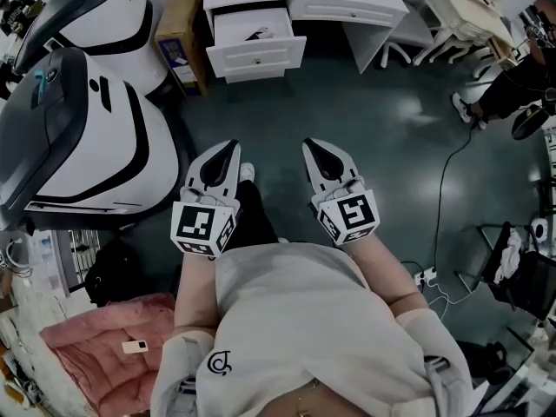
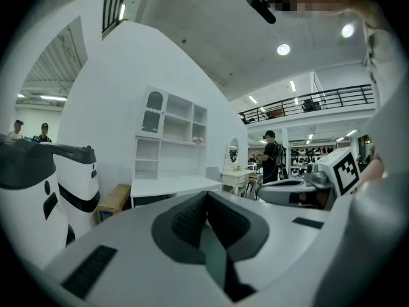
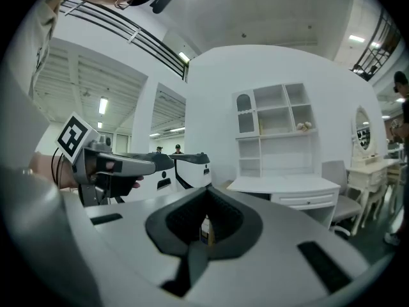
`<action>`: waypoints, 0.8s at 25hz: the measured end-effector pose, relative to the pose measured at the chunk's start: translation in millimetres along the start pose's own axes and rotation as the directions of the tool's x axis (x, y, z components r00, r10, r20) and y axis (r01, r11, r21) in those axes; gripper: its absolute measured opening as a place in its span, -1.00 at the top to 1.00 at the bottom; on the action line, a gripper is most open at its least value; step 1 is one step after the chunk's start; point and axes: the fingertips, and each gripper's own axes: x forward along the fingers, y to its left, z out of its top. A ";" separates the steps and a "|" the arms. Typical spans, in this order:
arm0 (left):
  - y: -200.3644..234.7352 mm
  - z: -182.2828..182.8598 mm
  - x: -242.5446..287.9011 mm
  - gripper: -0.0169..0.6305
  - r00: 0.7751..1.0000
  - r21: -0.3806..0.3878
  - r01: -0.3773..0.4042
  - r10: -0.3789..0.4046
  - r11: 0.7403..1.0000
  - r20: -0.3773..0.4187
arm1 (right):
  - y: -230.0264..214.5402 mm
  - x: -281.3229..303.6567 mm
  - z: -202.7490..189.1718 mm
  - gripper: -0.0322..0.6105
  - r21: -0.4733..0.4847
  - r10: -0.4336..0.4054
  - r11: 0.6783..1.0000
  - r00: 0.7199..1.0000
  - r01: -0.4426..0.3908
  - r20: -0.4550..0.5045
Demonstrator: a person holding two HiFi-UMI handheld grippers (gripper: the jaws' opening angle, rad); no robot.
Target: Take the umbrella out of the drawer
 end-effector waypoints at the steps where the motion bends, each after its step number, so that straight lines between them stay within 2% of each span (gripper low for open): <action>1: 5.8 0.5 8.6 0.91 1.000 0.000 0.005 -0.005 1.000 0.002 | -5.9 7.9 0.9 0.88 -0.004 -0.008 1.000 1.000 0.008 0.003; 10: 110.8 38.0 115.9 0.91 0.997 0.011 0.069 -0.069 0.998 0.018 | -57.7 140.9 26.6 0.88 -0.012 -0.061 0.998 0.998 0.061 0.007; 16: 191.9 55.3 189.4 0.91 0.994 0.032 0.107 -0.107 0.994 -0.004 | -96.6 243.7 38.3 0.88 0.009 -0.110 0.994 0.994 0.110 -0.004; 20: 227.5 60.2 228.6 0.91 0.991 0.033 0.135 -0.135 0.990 -0.016 | -114.5 291.9 37.7 0.88 0.008 -0.130 0.991 0.991 0.130 -0.022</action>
